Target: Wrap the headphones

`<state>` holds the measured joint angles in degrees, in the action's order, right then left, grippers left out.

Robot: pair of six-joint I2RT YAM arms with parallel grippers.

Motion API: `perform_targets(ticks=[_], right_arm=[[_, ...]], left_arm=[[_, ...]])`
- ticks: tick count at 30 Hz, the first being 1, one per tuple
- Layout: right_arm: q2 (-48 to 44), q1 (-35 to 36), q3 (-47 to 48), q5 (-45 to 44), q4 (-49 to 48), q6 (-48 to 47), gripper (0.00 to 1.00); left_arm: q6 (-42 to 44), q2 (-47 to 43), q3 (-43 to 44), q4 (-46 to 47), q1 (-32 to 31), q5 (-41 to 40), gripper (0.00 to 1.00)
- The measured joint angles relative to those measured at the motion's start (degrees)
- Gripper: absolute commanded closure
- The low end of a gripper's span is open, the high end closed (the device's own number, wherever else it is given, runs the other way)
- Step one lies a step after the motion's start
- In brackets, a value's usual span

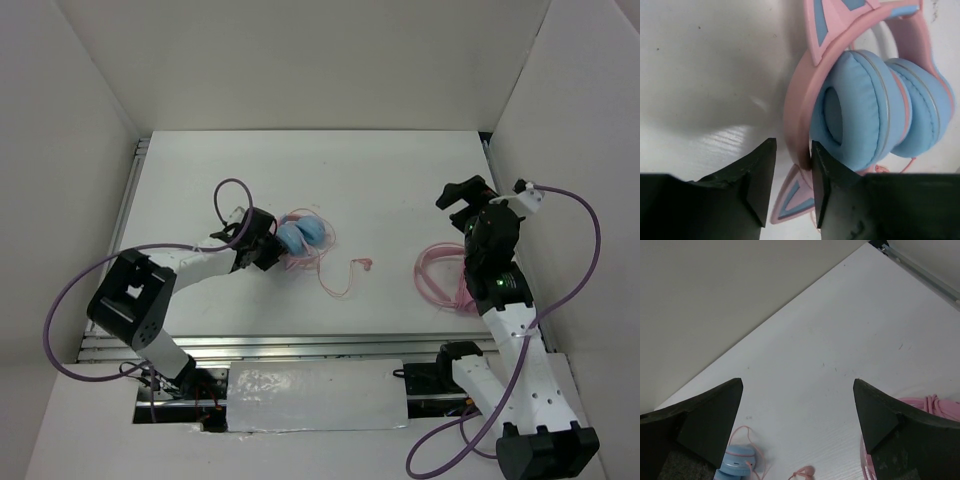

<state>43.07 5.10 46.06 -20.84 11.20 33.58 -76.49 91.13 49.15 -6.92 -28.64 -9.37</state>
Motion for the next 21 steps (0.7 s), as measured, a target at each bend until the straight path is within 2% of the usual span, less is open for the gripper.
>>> perform_targets(ticks=[3,6,15,21], right_arm=[[-0.3,0.0,-0.1,-0.6,0.4,0.0,0.0],[-1.0,0.0,-0.2,-0.9,0.7,0.0,0.0],[-5.9,0.0,-1.5,0.2,0.8,-2.4,0.0],[-6.0,0.7,-2.3,11.5,-1.6,-9.7,0.0]], left_arm=[[1.2,2.4,1.0,0.2,0.0,-0.3,0.81],[3.2,4.3,2.8,-0.7,0.2,-1.0,1.0],[15.2,5.6,9.4,-2.0,1.2,-5.6,1.0],[32.6,5.6,17.2,-1.9,1.5,-3.6,1.0]])
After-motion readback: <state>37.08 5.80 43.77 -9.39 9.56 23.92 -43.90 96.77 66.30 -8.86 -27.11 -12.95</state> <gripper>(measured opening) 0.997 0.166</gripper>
